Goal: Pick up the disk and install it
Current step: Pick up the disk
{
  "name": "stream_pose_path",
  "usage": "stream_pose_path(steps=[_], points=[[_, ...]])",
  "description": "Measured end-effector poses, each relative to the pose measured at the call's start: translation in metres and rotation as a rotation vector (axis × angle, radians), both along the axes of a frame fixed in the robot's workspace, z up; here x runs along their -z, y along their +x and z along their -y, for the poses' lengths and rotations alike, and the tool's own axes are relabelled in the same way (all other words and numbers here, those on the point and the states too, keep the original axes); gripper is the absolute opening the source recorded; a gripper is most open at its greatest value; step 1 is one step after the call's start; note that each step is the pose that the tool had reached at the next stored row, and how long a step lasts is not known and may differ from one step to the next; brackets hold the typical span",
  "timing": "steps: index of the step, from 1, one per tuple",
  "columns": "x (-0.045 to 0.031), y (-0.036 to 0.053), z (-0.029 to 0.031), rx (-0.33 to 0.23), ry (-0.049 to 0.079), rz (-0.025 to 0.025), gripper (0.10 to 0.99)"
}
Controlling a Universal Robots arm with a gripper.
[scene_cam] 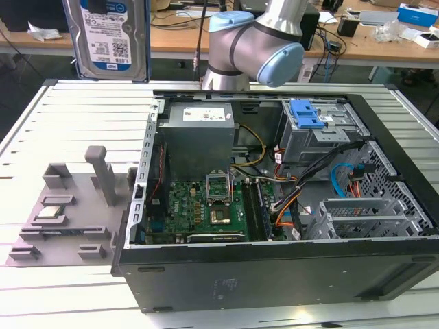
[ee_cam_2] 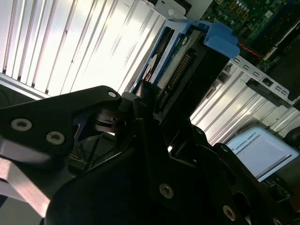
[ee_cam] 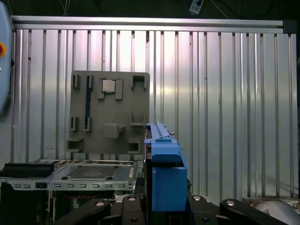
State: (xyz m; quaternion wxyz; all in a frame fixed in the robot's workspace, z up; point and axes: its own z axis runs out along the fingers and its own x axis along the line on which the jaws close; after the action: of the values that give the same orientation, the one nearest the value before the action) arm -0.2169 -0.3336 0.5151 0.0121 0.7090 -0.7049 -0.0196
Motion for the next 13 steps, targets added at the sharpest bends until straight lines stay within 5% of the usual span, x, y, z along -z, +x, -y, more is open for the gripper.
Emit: stream_pose_path(steps=[13], points=[[0.0005,0.0355,0.0000,0.000,0.000,0.0000,0.361]])
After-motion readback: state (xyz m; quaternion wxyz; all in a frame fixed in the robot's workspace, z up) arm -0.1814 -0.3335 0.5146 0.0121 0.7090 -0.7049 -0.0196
